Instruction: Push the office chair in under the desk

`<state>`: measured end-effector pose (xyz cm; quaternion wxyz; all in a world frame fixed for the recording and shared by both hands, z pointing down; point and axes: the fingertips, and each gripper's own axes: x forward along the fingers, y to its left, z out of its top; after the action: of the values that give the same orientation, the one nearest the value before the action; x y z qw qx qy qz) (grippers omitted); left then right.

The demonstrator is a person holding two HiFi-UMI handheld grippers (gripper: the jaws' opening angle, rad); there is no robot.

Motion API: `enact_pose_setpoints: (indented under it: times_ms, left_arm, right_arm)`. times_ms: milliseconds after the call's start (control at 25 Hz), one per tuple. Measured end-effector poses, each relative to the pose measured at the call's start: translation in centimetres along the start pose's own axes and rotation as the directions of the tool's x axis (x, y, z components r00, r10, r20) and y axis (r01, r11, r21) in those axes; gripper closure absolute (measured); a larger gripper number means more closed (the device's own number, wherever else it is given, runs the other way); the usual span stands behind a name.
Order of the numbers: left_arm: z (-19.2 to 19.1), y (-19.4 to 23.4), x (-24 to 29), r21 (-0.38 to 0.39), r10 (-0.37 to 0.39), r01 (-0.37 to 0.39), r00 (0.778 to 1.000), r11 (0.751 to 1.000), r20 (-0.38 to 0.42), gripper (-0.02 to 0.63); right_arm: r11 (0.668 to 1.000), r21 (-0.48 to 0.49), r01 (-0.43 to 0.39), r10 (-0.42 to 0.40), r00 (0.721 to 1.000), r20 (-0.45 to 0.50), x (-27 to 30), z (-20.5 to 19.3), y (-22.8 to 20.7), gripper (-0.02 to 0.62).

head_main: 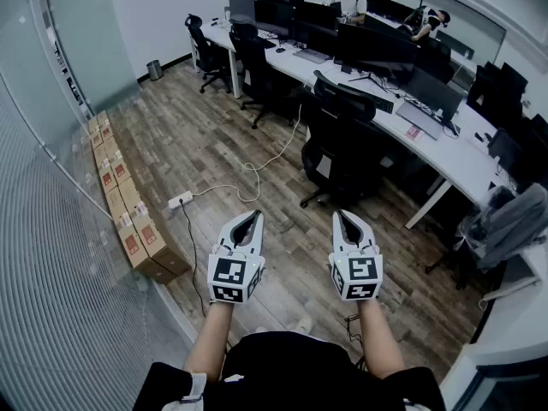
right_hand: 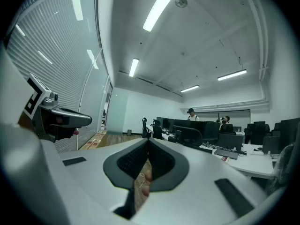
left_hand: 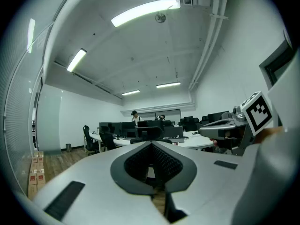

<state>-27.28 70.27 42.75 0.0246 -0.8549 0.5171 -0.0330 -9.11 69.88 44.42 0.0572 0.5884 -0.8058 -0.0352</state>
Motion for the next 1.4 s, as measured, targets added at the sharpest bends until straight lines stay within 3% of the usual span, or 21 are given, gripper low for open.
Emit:
enact_pose_setpoints:
  times_ms: [480,1080,1400]
  left_arm:
    - [1.5,-0.3,4.3,-0.032,-0.023,0.024,1.0,0.999,0.01,0.592]
    - [0.4,-4.7,13.7,-0.026,-0.021,0.021,1.0,0.999,-0.008,0.591]
    - [0.1,-5.5,15.8,-0.022,0.001,-0.002,1.0,1.0,-0.029,0.592]
  right_arm:
    - [0.999,0.042,-0.022,0.021,1.0,0.015,2.9,1.1,-2.6,0.571]
    - [0.997,0.063,-0.036,0.036,0.999,0.002,6.5,-1.8,-12.1,0.572]
    - [0.995,0.079,-0.061,0.062,0.998,-0.009,7.9,-2.6,-14.3,0.572]
